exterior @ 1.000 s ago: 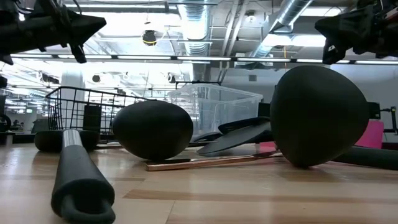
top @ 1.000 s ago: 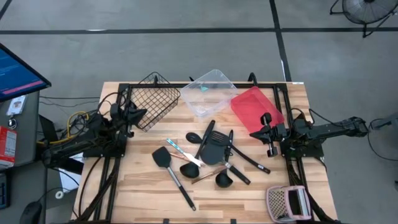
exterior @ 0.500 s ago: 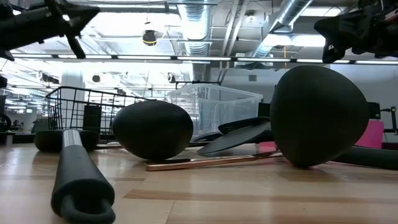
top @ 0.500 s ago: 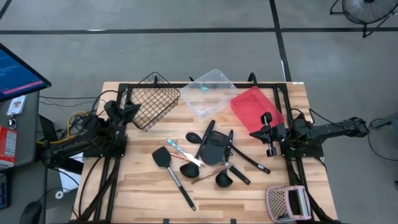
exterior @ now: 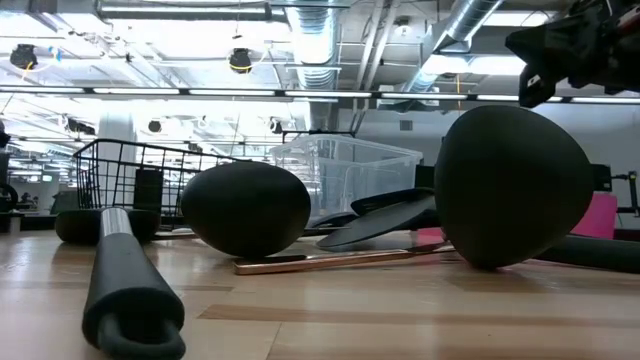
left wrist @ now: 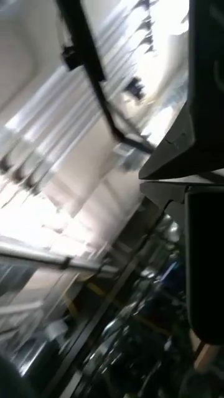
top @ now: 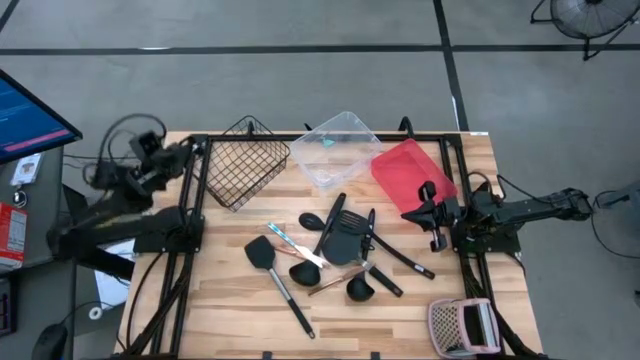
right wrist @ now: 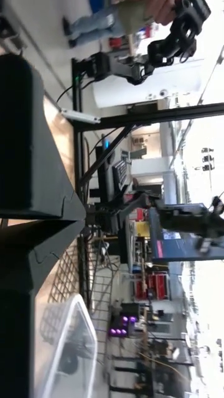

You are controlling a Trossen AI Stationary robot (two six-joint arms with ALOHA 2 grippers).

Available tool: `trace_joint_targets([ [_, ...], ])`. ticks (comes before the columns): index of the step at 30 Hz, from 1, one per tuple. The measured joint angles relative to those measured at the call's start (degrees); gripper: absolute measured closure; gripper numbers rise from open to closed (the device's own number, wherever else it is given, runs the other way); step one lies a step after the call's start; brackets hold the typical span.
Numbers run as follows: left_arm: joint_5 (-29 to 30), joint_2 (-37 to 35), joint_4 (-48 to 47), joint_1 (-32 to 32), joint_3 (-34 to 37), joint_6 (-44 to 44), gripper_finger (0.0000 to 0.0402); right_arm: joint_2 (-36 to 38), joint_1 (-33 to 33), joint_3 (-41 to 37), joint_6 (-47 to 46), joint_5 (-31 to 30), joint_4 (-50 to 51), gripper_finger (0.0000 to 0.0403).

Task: Pick & Place Kitchen Items
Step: Put the bottom left spatula into the wire basket

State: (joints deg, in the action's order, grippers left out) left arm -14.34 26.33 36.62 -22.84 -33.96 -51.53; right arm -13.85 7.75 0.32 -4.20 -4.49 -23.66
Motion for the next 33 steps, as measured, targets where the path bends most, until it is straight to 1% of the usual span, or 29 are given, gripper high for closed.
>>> trace_joint_targets([
  [3,-5.8,10.8,0.0,0.8,-10.0,1.6,0.0398,0.0,0.0,0.0,-2.9,0.0,0.0,0.0403],
  [6,-10.9,20.5,0.0,2.5,-18.9,3.7,0.0391,0.0,0.0,0.0,-3.4,0.0,0.0,0.0403],
  [10,-19.2,30.6,-0.2,5.1,-27.5,9.5,0.0366,0.0,0.0,0.0,-3.4,0.0,0.0,0.0403],
  [13,-24.1,35.4,-0.3,6.8,-30.7,10.8,0.0333,0.0,0.0,0.0,-3.4,0.0,0.0,0.0403],
  [15,-26.5,37.1,-1.2,7.6,-31.0,10.8,0.0307,0.0,0.0,0.0,-3.4,0.0,0.0,0.0403],
  [17,-28.6,38.2,-5.8,8.4,-31.0,10.8,0.0281,0.0,0.0,0.0,-3.4,0.0,0.0,0.0403],
  [20,-31.9,39.3,-17.4,10.6,-30.9,12.9,0.0245,0.0,0.0,0.0,-3.4,0.0,0.0,0.0403],
  [23,-32.4,40.1,-30.5,14.9,-30.9,18.1,0.0223,0.0,0.0,0.0,-3.4,0.0,0.1,0.0403],
  [26,-32.0,41.1,-42.2,19.1,-30.9,24.0,0.0217,0.0,0.0,0.0,-3.4,0.0,0.1,0.0403],
  [30,-27.6,42.1,-53.6,24.7,-30.9,32.3,0.0219,0.0,0.0,0.0,-3.4,0.0,0.2,0.0403],
  [33,-23.1,42.8,-61.0,28.9,-30.9,41.3,0.0221,0.0,0.0,0.0,-3.5,0.0,1.6,0.0403],
])
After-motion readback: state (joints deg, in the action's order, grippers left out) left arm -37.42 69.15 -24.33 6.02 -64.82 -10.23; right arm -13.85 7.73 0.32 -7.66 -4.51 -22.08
